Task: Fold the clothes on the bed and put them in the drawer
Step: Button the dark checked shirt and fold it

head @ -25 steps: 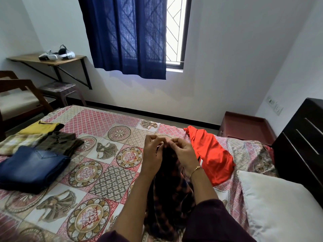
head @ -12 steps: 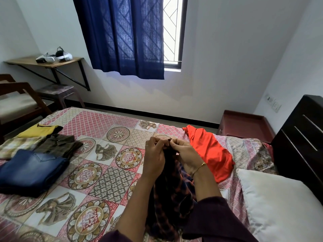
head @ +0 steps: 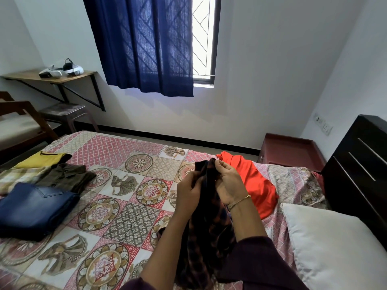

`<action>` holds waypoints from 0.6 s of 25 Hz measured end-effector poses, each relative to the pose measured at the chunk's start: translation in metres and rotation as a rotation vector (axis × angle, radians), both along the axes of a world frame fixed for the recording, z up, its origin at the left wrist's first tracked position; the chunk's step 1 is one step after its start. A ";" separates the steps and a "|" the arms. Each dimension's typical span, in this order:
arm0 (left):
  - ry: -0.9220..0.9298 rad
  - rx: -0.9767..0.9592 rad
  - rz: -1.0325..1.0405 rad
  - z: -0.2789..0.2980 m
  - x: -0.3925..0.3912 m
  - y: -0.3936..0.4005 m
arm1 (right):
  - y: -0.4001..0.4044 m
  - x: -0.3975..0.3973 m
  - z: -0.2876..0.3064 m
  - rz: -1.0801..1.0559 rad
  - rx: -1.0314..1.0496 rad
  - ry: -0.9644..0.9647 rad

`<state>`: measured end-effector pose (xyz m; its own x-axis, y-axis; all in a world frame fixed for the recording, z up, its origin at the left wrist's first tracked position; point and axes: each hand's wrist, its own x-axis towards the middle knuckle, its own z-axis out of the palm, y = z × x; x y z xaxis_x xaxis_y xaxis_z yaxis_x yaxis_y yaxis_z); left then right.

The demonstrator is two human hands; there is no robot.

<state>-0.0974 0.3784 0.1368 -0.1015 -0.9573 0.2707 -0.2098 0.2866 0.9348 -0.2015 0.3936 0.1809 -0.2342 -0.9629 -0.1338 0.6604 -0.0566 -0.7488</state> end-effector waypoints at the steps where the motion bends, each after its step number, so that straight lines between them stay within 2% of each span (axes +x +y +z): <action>1: 0.067 0.031 -0.002 0.003 -0.002 0.000 | -0.001 0.001 -0.003 -0.041 -0.004 0.012; 4: 0.195 0.092 -0.004 0.012 -0.011 0.000 | 0.000 0.004 -0.013 -0.019 -0.041 0.101; 7: 0.373 0.319 0.001 0.018 -0.012 -0.001 | 0.004 0.003 -0.023 0.107 -0.081 0.166; 9: 0.547 0.484 -0.015 0.021 -0.006 -0.004 | 0.005 -0.001 -0.029 0.123 -0.111 0.341; 11: 0.652 0.547 -0.070 0.023 0.000 -0.005 | 0.006 -0.001 -0.029 0.167 -0.124 0.516; 13: 0.629 0.532 -0.109 0.023 0.002 -0.005 | 0.006 0.002 -0.027 0.166 -0.118 0.702; 15: 0.522 0.520 -0.091 0.022 0.002 -0.006 | 0.006 0.006 -0.025 0.084 -0.100 0.792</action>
